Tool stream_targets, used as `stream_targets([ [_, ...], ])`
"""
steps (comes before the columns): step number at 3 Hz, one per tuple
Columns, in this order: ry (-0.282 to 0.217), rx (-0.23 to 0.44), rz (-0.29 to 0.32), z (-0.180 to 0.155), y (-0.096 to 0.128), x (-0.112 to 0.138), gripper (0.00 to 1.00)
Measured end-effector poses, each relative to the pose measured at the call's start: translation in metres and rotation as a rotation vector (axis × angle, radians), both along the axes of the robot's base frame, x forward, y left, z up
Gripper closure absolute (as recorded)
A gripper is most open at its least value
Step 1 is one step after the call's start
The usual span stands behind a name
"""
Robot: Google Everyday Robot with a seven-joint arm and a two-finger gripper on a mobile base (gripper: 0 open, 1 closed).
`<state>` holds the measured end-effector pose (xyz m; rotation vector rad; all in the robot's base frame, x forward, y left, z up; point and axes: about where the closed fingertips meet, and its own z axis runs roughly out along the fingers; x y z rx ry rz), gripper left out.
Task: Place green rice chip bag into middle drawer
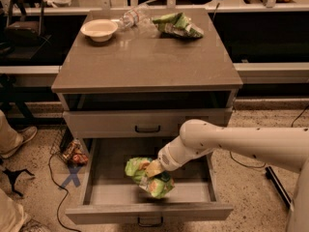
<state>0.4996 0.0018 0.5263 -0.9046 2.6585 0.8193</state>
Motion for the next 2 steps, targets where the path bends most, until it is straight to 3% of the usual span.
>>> stream_targets([
  [2,-0.001,-0.008,-0.009,-0.011,-0.011,-0.007,0.13],
])
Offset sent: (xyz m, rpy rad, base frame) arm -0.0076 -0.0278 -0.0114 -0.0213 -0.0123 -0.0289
